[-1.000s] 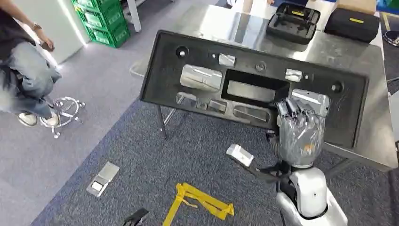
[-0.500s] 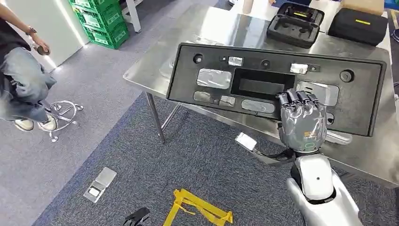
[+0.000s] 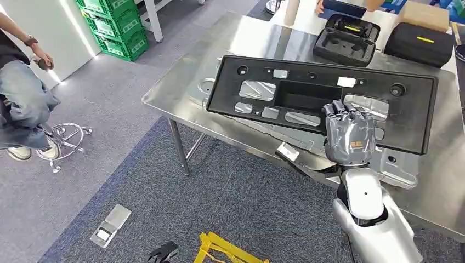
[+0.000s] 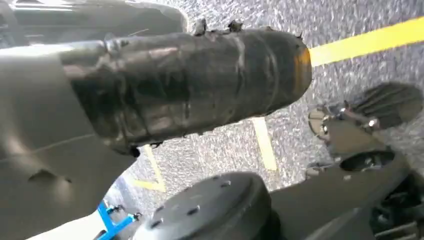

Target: Take the parts from the cabinet and place them on the table.

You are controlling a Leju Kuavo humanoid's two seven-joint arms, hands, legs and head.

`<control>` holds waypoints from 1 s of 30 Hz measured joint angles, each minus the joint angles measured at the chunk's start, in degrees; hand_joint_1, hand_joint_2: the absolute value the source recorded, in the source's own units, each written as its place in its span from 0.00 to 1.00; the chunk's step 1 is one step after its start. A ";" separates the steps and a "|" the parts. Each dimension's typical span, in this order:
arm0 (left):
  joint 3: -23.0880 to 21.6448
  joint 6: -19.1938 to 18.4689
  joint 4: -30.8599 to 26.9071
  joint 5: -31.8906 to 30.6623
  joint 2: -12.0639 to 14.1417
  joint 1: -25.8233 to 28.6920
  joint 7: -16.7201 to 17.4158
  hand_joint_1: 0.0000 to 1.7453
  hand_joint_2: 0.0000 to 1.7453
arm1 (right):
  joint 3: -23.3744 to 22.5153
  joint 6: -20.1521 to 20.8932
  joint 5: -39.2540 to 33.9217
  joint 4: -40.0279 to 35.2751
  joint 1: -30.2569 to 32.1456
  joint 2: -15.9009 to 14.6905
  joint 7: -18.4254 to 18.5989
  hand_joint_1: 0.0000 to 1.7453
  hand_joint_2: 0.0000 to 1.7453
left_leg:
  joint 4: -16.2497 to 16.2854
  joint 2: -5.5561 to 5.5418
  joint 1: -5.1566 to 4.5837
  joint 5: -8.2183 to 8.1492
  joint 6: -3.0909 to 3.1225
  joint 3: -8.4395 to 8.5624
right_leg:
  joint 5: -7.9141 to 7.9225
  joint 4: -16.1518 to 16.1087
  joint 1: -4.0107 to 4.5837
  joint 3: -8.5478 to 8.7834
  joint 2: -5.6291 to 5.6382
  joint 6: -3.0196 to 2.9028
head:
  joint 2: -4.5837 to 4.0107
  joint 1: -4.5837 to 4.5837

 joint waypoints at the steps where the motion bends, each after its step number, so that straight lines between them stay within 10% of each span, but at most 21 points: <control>1: -0.02 0.06 0.00 0.00 -0.15 -0.08 0.00 0.00 0.00 | 0.00 0.11 -0.57 0.70 -0.35 0.00 0.22 1.00 1.00 | 0.01 -0.03 0.00 -0.17 0.25 0.16 | -1.29 3.95 -0.22 -2.11 -0.13 0.48 | 0.02 0.00; 5: 0.00 0.48 0.02 0.02 -1.12 0.36 -0.15 0.00 0.00 | -0.19 0.94 -2.49 3.24 0.44 -0.98 0.72 1.00 1.00 | 0.02 -0.33 -0.03 -1.27 0.44 0.88 | -5.79 17.04 -0.79 -11.84 -0.15 1.25 | 0.00 0.00; 9: -0.02 0.48 0.02 0.15 -1.20 0.56 -0.31 0.00 0.00 | -0.31 1.67 -4.51 4.46 0.43 -1.79 0.98 1.00 1.00 | -0.22 -0.47 -0.33 -2.93 0.18 3.17 | 7.42 0.25 -0.23 -7.39 -0.45 -1.00 | 0.00 0.02; 11: -0.07 0.42 0.02 0.22 -1.31 0.37 -0.22 0.00 0.00 | -0.31 2.21 -5.31 4.81 0.11 -1.90 1.05 1.00 1.00 | -0.31 -0.42 -0.51 -3.29 -0.38 3.38 | 5.47 -1.73 0.24 -6.62 -0.41 -1.40 | 0.00 0.24; 15: -0.11 0.39 0.02 0.31 -1.33 0.53 -0.39 0.00 0.00 | -0.26 2.45 -5.97 5.23 0.08 -1.92 1.03 1.00 1.00 | 0.95 -0.02 -0.58 -3.91 -1.71 4.11 | 6.75 -3.64 -0.24 -3.60 -0.47 -1.94 | 0.02 0.24; 19: -0.46 0.39 0.02 0.31 -0.72 0.45 -0.22 0.00 0.00 | 0.07 2.76 -5.97 5.71 -0.14 -1.44 0.85 1.00 1.00 | 16.43 0.21 -0.44 -10.06 -2.68 -5.27 | 5.71 -3.64 -0.31 -2.47 -0.49 -2.46 | 0.00 0.09; 21: -0.61 0.39 0.02 0.33 -0.44 0.73 -0.22 0.00 0.00 | 0.24 2.91 -6.08 6.06 0.10 -1.22 0.85 1.00 1.00 | 16.46 0.23 -0.41 -8.43 -2.54 -6.90 | 4.92 -3.25 -0.34 -2.00 -0.36 -2.37 | 0.00 0.07; 24: -0.70 0.44 0.02 0.39 -0.37 0.65 -0.22 0.00 0.00 | 0.31 2.91 -6.17 6.23 0.07 -1.03 0.88 1.00 1.00 | 2.70 0.23 -0.25 1.04 -2.92 -1.61 | 3.08 -2.25 -0.47 -0.82 -0.28 -1.79 | 0.00 0.07; 26: -0.79 0.46 0.04 0.46 -0.35 0.54 -0.11 0.00 0.00 | 0.35 2.91 -6.38 6.34 -0.13 -1.03 1.00 1.00 1.00 | 0.57 0.16 -0.45 -1.27 -1.75 -0.68 | 2.20 -1.61 -0.15 -1.11 -0.14 -1.08 | 0.00 0.15; 30: -0.90 0.46 0.04 0.54 -0.39 0.78 -0.30 0.00 0.00 | 0.37 2.98 -6.56 6.32 -0.15 -1.03 1.07 1.00 1.00 | 0.50 -0.08 -0.06 -0.80 -0.30 0.12 | 1.18 -0.67 -0.12 -1.13 -0.17 -0.12 | 0.00 0.17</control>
